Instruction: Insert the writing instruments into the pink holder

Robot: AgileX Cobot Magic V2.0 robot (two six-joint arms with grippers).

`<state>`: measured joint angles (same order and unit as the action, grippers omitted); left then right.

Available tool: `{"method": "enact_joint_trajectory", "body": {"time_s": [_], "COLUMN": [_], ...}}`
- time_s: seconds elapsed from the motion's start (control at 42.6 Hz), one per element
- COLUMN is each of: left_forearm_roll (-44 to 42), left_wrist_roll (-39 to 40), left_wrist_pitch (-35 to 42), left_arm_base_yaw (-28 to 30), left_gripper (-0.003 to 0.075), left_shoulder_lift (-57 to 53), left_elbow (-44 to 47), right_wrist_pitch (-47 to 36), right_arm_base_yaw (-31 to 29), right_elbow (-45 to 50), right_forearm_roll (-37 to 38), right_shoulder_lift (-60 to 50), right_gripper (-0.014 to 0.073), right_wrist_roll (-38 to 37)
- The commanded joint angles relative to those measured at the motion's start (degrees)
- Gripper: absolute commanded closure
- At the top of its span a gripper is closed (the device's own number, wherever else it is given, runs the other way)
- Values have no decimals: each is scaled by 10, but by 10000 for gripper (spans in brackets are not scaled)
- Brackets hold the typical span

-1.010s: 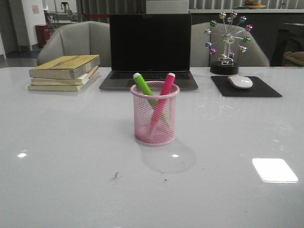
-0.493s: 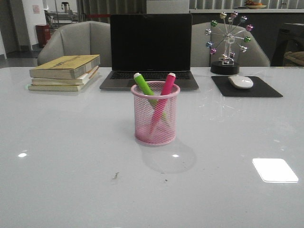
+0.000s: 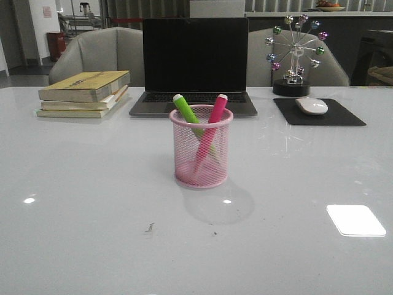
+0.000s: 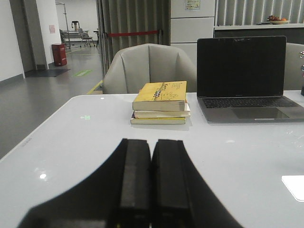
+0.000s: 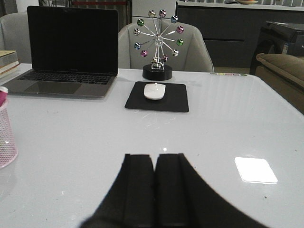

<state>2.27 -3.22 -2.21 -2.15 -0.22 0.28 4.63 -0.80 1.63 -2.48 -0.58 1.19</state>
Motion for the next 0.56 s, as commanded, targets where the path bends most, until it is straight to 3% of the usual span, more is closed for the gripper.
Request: {"method": "enact_joint_trajectory", "body": {"time_s": [0.0, 0.54], "left_forearm_roll": [1, 1], "left_wrist_roll": [3, 3], "left_wrist_pitch": [53, 53], "left_arm_base_yaw": [-3, -3], "left_gripper": [629, 629], "left_shoulder_lift": [-11, -11], "left_elbow": [3, 3], "right_wrist_pitch": [-64, -64], "right_arm_base_yaw": [-4, -4], "right_elbow": [-3, -3], "right_forearm_roll": [-1, -1], "right_shoulder_lift": [-11, -11], "right_gripper": [536, 536], "right_wrist_roll": [-12, -9]}}
